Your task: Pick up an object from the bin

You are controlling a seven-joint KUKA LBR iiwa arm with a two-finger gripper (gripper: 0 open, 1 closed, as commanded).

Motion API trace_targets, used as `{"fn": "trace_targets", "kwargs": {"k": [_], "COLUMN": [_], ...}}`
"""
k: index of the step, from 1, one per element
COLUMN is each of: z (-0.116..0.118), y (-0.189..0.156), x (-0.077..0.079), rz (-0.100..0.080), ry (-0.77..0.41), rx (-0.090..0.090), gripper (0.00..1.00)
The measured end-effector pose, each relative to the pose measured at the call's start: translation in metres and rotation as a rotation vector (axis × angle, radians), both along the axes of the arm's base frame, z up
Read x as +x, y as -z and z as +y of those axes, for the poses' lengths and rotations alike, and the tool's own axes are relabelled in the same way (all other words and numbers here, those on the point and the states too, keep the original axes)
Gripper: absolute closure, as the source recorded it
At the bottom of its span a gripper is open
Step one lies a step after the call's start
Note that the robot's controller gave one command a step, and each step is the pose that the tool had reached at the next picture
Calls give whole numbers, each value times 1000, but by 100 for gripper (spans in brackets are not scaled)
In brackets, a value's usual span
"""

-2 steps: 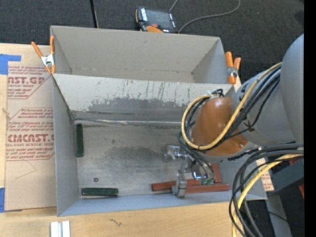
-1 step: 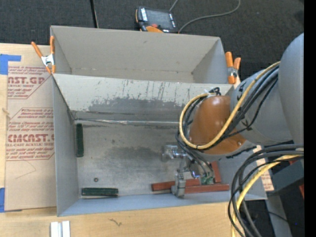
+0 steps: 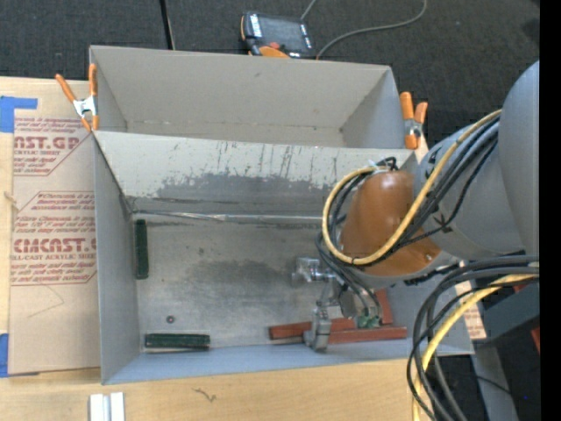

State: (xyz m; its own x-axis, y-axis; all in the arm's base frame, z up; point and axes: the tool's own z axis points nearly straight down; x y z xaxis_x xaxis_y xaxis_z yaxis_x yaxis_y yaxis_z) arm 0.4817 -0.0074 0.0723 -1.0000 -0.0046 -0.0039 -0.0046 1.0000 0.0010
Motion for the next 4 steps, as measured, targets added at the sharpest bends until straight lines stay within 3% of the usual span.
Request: {"fn": "trace_targets", "kwargs": {"k": [1,2,3,4], "z": [3,9,-13,-13], "y": [2,2,2,2], "x": [0,10,1,1], "rz": [-1,5,1,4], "ry": [-18,-33,58,56], "rx": [-1,-1,0,0], "gripper": [0,0,0,100]}}
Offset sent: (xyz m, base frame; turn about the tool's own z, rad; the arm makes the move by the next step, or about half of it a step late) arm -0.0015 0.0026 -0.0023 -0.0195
